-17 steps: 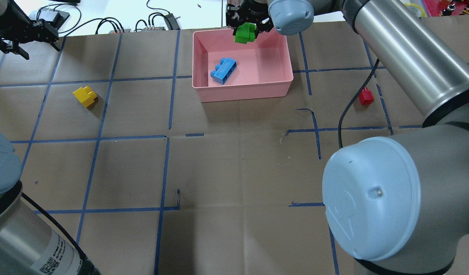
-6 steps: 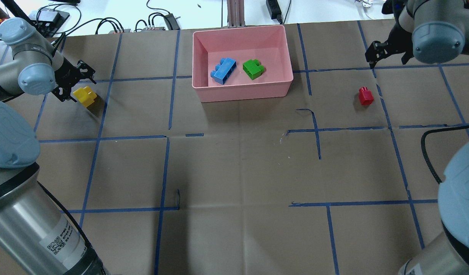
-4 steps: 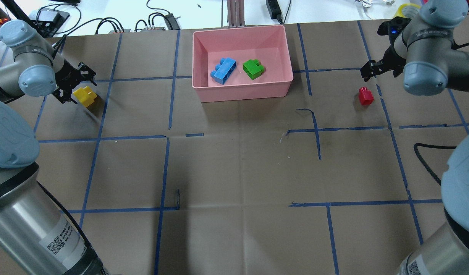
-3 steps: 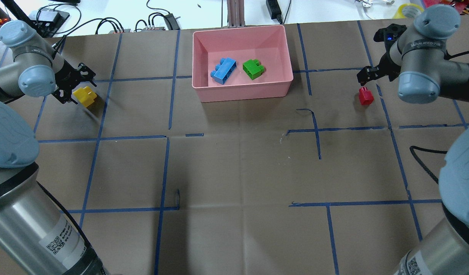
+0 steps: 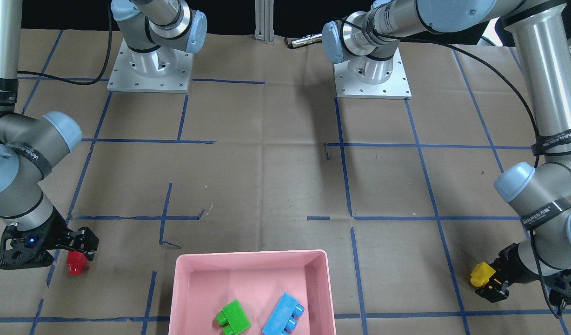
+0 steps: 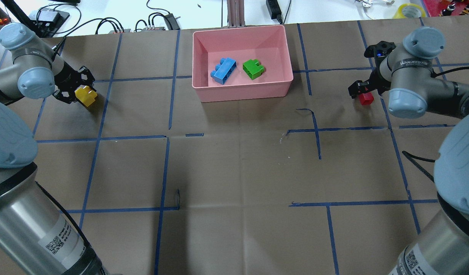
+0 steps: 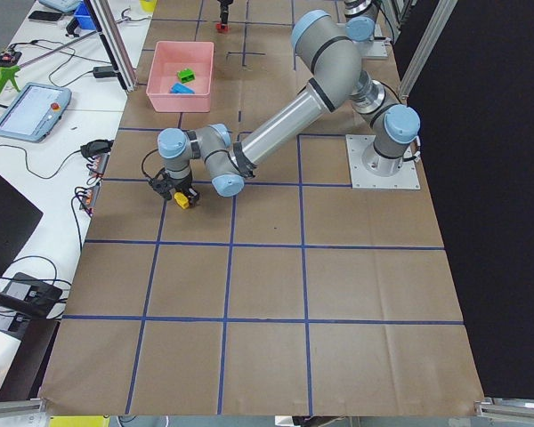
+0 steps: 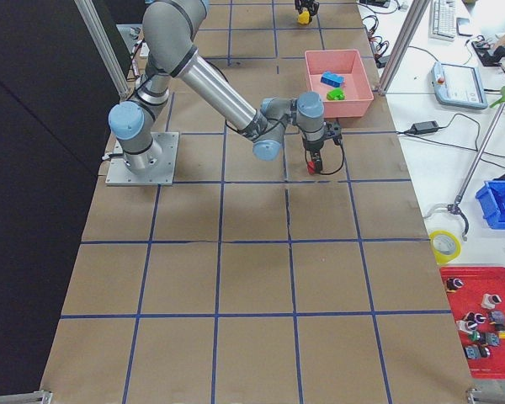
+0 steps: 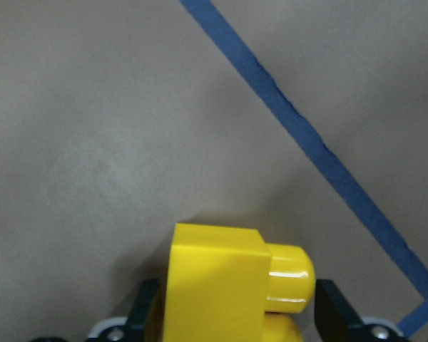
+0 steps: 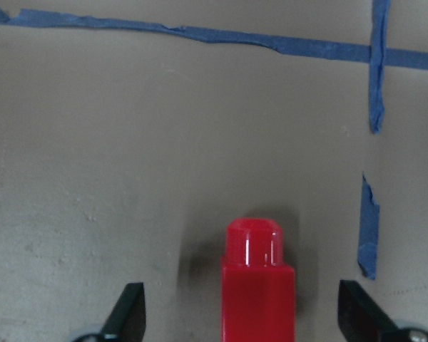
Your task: Put all blocks into box
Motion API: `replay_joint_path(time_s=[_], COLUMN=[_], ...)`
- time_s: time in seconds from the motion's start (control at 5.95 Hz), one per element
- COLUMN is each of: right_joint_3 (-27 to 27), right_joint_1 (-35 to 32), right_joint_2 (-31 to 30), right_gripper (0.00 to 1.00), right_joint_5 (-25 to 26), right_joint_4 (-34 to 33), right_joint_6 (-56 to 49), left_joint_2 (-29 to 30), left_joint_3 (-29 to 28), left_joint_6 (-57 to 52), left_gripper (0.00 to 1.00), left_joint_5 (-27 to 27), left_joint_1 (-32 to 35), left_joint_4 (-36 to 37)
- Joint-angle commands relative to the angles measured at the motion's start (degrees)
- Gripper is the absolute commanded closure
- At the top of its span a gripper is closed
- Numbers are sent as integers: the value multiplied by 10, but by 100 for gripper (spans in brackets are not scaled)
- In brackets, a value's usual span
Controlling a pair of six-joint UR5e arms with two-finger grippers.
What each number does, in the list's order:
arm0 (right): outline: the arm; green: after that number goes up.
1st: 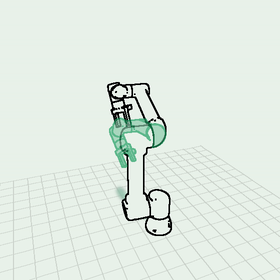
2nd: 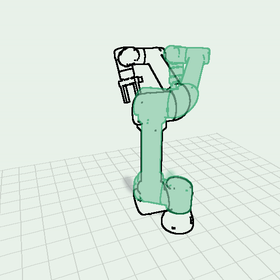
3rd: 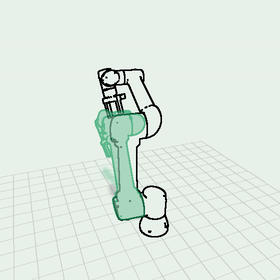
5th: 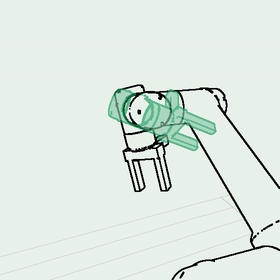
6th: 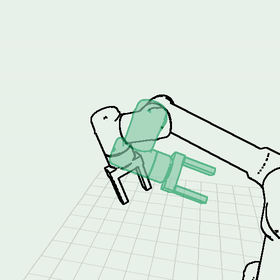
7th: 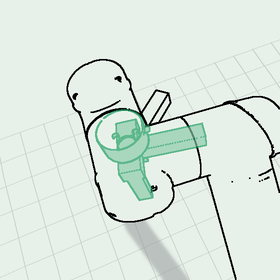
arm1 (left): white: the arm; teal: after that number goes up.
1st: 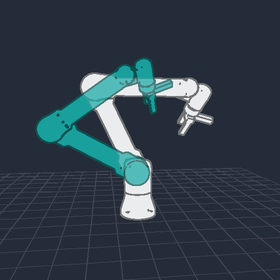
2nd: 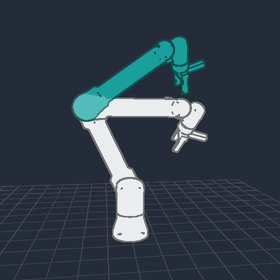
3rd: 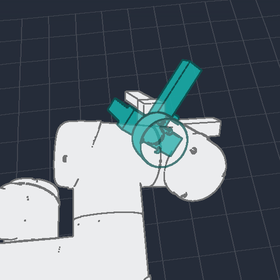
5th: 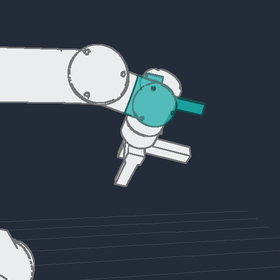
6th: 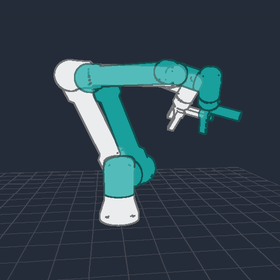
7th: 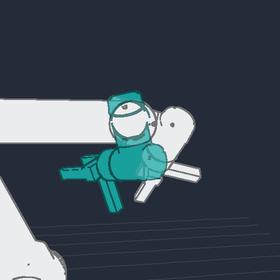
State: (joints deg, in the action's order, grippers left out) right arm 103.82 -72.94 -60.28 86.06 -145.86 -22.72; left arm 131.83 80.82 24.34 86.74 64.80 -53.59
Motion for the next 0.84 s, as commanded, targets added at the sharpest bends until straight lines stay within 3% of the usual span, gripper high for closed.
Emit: replay_joint_path(time_s=[0.0,0.17,0.5,0.67], right_joint_3=[9,9,2,2], right_joint_1=[1,1,2,2], right_joint_2=[7,2,-3,-4], right_gripper=[10,13,69,84], right_joint_5=[5,9,12,12], right_joint_4=[2,3,17,18], right_joint_6=[-6,-18,-16,-15], left_joint_2=[-3,-21,-39,-39], left_joint_3=[-10,-32,-198,-257], left_joint_6=[-1,-3,-37,-39], left_gripper=[60,60,61,64], left_joint_5=[-14,-15,-12,-13], left_joint_1=[0,8,50,92], left_joint_4=[-8,-14,-203,-275])
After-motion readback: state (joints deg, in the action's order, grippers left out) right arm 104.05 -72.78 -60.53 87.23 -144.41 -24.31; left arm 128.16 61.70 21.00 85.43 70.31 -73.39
